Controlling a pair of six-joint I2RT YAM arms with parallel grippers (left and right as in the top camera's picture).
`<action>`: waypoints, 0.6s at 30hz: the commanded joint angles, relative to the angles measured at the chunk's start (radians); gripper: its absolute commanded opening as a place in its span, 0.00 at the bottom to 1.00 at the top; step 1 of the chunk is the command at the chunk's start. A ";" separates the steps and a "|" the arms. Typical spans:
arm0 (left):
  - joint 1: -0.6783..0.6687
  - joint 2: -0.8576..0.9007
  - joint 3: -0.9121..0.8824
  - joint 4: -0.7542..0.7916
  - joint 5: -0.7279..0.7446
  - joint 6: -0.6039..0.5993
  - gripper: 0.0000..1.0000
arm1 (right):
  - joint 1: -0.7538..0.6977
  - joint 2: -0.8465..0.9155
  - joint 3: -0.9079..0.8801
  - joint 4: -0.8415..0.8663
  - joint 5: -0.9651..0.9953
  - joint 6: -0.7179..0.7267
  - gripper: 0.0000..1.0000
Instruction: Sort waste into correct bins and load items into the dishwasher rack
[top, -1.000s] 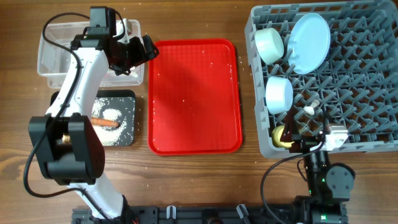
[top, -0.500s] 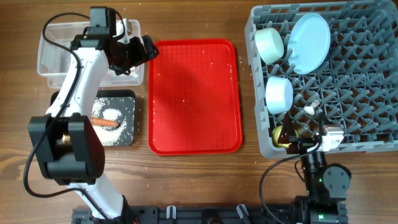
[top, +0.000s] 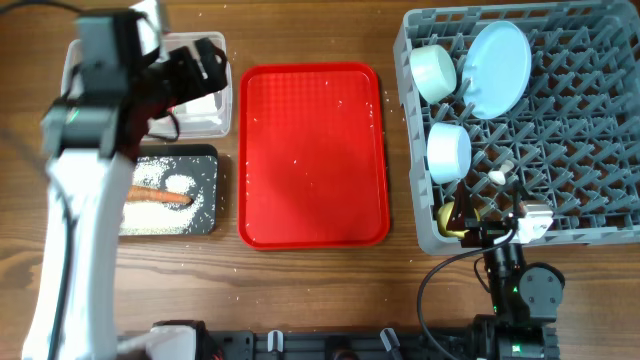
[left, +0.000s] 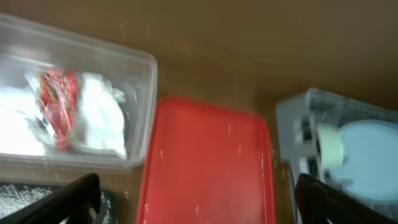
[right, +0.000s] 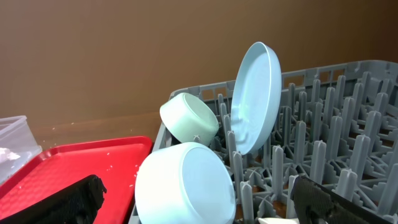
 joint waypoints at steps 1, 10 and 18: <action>-0.001 -0.223 -0.166 0.154 -0.183 0.009 1.00 | 0.005 -0.010 -0.003 0.005 -0.019 0.008 1.00; 0.008 -1.025 -1.215 0.927 -0.219 0.054 1.00 | 0.005 -0.010 -0.003 0.006 -0.019 0.008 1.00; 0.007 -1.253 -1.466 1.008 -0.227 0.054 1.00 | 0.005 -0.010 -0.003 0.005 -0.019 0.008 1.00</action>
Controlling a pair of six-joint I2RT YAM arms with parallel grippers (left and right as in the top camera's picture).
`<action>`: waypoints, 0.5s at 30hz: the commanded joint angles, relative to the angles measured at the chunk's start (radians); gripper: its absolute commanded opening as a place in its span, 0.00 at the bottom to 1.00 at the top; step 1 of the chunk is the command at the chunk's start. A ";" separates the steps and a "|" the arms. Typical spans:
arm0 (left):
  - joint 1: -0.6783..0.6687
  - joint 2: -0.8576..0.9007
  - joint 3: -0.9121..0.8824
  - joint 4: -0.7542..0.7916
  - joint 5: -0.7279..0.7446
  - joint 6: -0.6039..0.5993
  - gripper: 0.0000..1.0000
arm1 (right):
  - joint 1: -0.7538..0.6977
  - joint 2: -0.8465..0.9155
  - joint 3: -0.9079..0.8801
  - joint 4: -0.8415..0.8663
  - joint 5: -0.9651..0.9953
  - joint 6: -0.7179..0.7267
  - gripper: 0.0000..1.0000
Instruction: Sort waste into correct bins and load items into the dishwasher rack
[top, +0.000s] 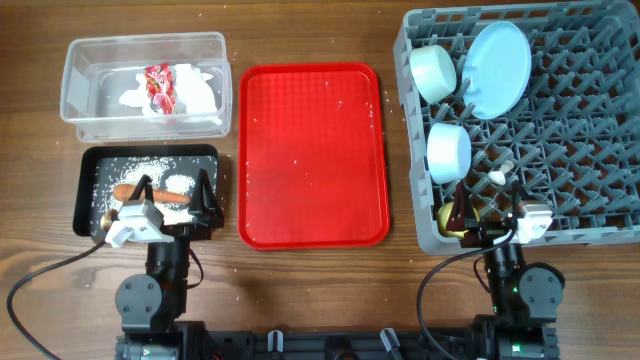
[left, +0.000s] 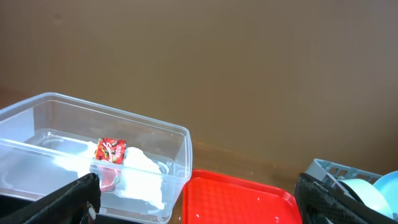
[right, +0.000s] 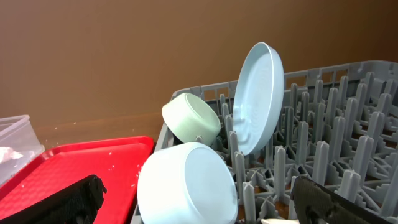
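Note:
The clear bin (top: 82, 100) at the back left holds a red wrapper (top: 159, 82) and white tissue (top: 198, 92). In front of it, the black bin (top: 150, 151) holds an orange carrot-like piece (top: 150, 193) among white crumbs. The red tray (top: 313, 120) in the middle carries only crumbs. In the grey dishwasher rack (top: 590, 120) stand a pale blue plate (top: 497, 68) and two bowls (top: 433, 72) (top: 448, 150). My left gripper (top: 175, 198) is open at the black bin's near edge. My right gripper (top: 490, 210) is open at the rack's near left corner. Neither holds anything.
A yellow item (top: 448, 222) and a small white piece (top: 497, 177) lie low in the rack near my right gripper. Both arm bases and black cables sit along the table's front edge. Brown tabletop shows between the bins, the tray and the rack.
My left arm stood over the clear bin with its gripper open; now it is folded back at the front left, gripper open by the black bin. The right arm has not moved.

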 joint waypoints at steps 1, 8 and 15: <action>0.007 -0.051 -0.065 0.046 -0.018 0.017 1.00 | 0.005 -0.010 -0.002 0.003 -0.012 0.008 1.00; 0.006 -0.164 -0.120 -0.005 -0.021 0.016 1.00 | 0.005 -0.010 -0.002 0.003 -0.012 0.008 1.00; 0.006 -0.166 -0.120 -0.204 -0.017 0.016 1.00 | 0.005 -0.010 -0.002 0.003 -0.012 0.008 1.00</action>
